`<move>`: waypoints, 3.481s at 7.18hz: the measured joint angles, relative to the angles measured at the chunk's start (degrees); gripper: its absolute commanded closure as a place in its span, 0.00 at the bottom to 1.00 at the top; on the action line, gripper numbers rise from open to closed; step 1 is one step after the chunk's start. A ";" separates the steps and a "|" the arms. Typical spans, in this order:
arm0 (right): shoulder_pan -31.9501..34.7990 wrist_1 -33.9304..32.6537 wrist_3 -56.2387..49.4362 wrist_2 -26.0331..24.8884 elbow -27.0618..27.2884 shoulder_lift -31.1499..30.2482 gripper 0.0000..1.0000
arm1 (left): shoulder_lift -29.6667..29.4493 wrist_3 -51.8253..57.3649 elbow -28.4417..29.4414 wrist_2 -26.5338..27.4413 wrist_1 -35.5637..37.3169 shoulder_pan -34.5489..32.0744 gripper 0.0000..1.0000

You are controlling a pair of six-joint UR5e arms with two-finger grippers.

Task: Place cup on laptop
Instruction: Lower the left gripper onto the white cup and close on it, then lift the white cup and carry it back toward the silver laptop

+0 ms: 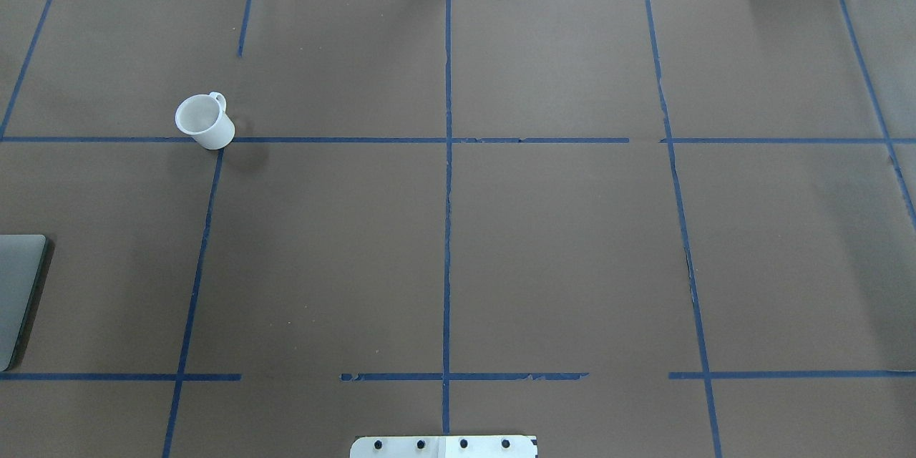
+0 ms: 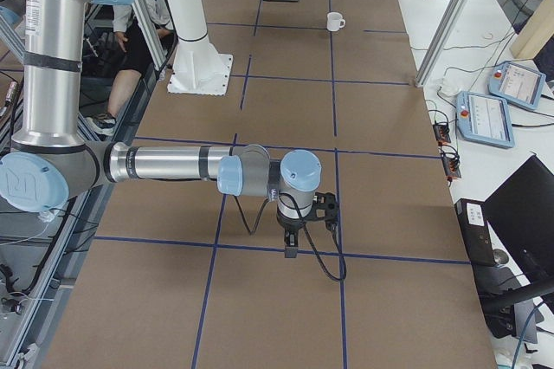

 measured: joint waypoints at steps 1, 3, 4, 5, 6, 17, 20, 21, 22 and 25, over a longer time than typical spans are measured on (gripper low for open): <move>0.00 -0.02 0.00 0.00 0.00 0.00 0.00 | -7.45 -1.94 5.83 0.10 0.00 2.09 0.00; 0.00 -0.02 0.00 -0.04 0.00 0.00 0.00 | -19.42 -6.55 17.65 0.42 -0.50 7.39 0.00; 0.00 -0.01 0.00 -0.02 0.00 0.00 0.00 | -23.59 -9.63 22.48 0.96 -0.78 10.11 0.00; 0.00 0.01 0.00 -0.01 0.00 0.00 0.00 | -26.64 -12.35 26.49 2.40 -1.56 12.42 0.00; 0.00 0.02 0.00 0.00 0.00 0.00 0.00 | -28.02 -15.62 29.03 4.85 -3.62 14.55 0.00; 0.00 -0.03 0.00 0.00 0.00 -0.01 0.00 | -25.39 -23.23 26.30 8.58 -12.07 15.89 1.00; 0.00 -0.03 0.00 0.00 0.00 0.00 0.00 | -3.31 -15.10 5.66 8.38 -10.10 14.39 1.00; 0.00 -0.04 0.00 -0.01 0.00 0.00 0.00 | 4.77 -12.43 1.21 8.35 -10.18 13.21 1.00; 0.00 -0.04 0.00 -0.04 0.00 0.00 0.00 | 11.19 -11.21 -0.70 8.37 -10.39 11.67 1.00; 0.00 0.00 0.00 -0.02 0.00 0.00 0.00 | 20.61 -10.96 2.31 8.52 -14.24 10.37 1.00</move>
